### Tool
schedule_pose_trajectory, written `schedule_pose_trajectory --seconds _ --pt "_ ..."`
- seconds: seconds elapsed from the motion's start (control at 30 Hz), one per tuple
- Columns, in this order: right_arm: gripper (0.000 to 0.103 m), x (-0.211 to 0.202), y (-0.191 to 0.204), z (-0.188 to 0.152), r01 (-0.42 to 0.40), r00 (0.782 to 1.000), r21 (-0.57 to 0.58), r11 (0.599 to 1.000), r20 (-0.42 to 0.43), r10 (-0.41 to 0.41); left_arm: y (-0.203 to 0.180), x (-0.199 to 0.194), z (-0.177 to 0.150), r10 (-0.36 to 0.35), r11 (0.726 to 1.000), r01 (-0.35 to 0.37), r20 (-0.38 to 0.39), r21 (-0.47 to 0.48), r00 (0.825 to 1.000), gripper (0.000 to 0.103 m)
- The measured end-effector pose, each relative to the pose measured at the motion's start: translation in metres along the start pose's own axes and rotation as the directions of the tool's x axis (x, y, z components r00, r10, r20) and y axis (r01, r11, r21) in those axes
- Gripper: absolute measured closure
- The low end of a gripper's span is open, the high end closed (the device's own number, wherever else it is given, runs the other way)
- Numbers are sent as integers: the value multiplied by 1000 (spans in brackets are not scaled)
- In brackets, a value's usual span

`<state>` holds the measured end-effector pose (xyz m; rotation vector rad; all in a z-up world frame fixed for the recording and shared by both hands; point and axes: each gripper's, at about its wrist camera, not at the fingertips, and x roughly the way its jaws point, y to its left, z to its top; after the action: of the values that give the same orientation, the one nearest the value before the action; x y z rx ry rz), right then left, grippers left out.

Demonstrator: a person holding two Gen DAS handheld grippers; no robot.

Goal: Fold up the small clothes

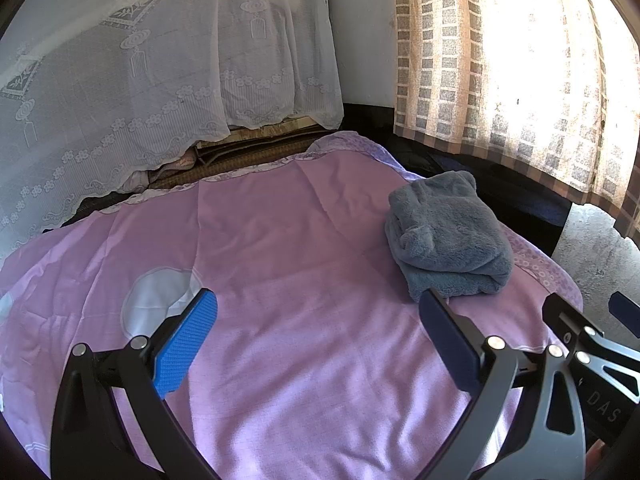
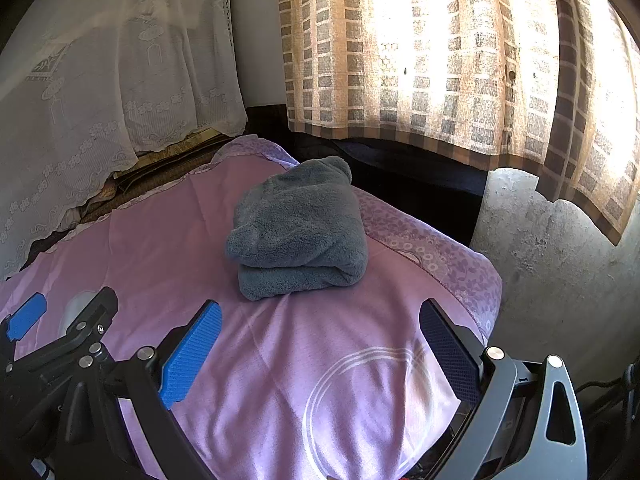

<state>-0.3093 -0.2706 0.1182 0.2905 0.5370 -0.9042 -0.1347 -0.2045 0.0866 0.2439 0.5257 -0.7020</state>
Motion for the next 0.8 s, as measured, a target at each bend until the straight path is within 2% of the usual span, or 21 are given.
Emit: schedule_pose_trajectory --seconds 0.8 --pt "3 1 -1 -1 -3 1000 3 1000 0 3 5 -2 3 7 1000 -7 12 3 1000 5"
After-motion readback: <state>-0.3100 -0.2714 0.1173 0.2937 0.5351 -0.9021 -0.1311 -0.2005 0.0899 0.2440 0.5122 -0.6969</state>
